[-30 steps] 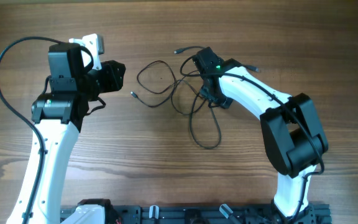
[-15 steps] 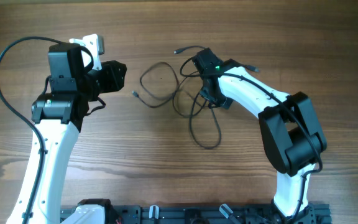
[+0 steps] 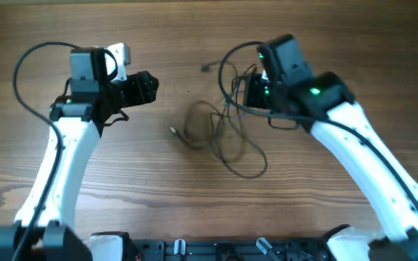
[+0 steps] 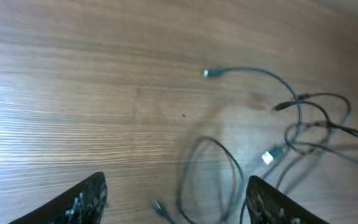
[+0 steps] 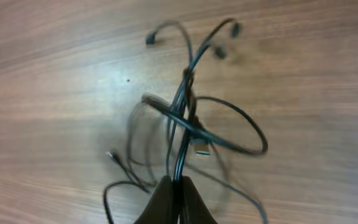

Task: Untangle cables
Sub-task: 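Move both grippers to the cable pile and grasp cables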

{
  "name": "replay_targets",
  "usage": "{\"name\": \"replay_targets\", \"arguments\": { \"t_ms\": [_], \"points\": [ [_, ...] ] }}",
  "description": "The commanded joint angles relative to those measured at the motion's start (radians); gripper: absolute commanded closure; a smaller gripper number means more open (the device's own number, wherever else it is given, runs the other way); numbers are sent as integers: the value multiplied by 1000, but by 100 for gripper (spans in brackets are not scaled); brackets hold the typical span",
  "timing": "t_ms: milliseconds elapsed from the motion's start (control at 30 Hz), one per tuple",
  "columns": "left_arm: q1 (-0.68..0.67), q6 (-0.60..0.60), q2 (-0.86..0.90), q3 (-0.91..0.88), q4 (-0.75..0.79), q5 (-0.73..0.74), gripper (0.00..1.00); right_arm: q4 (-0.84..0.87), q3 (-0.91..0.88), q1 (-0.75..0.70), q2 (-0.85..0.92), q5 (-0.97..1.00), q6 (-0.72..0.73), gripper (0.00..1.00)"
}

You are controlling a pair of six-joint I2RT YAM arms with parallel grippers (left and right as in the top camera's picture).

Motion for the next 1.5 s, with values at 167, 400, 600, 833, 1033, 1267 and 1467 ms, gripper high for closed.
{"name": "replay_targets", "arguments": {
  "t_ms": [167,400,600,833,1033,1267,1467],
  "points": [
    [-140,148,167,14,394,501,16,-52,13,1,-151,-157,-222,96],
    [-267,402,246,14,410,650,22,-40,13,1,-159,-351,-336,96],
    [-261,450,248,14,382,654,27,-15,13,-83,-159,-390,-332,96],
    [-262,612,248,14,216,748,25,9,13,-144,-159,-419,-339,96],
    [-262,637,250,14,217,716,26,61,13,-144,-159,-576,-361,96],
    [-262,633,332,14,243,668,40,83,13,-144,-159,-615,-360,96],
    [-262,632,354,14,279,776,46,98,13,-144,-159,-615,-353,96]
  ]
}}
